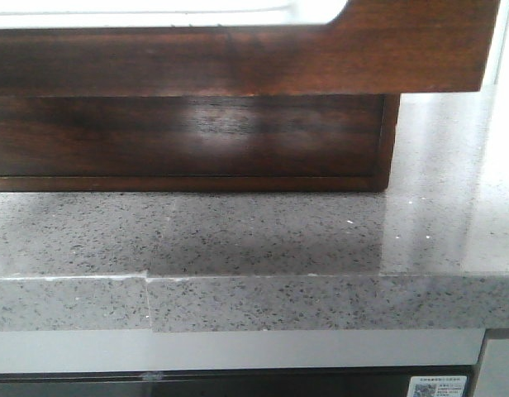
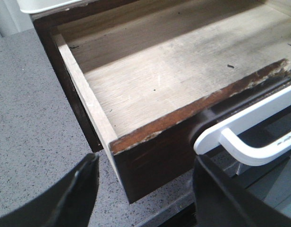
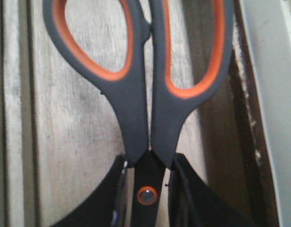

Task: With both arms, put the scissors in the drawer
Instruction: 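Carry the scissors with the right gripper over the open drawer, then open the right gripper to drop the scissors into the drawer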

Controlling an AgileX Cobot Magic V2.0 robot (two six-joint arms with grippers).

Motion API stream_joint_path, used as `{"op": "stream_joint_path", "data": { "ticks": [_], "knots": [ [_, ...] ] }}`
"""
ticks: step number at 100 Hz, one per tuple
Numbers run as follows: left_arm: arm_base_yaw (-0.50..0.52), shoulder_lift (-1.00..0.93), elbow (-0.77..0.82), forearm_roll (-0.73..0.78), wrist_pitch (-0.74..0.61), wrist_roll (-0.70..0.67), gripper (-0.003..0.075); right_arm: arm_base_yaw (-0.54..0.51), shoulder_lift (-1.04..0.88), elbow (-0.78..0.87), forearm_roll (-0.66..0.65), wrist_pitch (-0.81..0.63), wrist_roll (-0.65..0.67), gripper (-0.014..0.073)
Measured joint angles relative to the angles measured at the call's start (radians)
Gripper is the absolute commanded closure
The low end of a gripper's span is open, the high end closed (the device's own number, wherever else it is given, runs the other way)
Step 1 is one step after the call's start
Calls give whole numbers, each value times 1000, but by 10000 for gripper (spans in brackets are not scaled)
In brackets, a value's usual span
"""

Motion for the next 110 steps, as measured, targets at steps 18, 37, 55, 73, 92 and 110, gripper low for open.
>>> {"op": "stream_joint_path", "data": {
  "ticks": [18, 37, 55, 73, 92, 110],
  "knots": [
    [0, 0, 0, 0, 0, 0, 314, 79, 58, 0, -159, 0, 0, 624],
    [0, 0, 0, 0, 0, 0, 314, 148, 104, -2, -290, 15, 0, 624],
    [0, 0, 0, 0, 0, 0, 314, 171, 110, -4, -327, 23, 2, 605],
    [0, 0, 0, 0, 0, 0, 314, 173, 110, -6, -333, 23, 4, 436],
    [0, 0, 0, 0, 0, 0, 314, 173, 112, -8, -335, 27, 20, 372],
    [0, 0, 0, 0, 0, 0, 314, 173, 87, -8, -339, -2, 80, 372]
  ]
}}
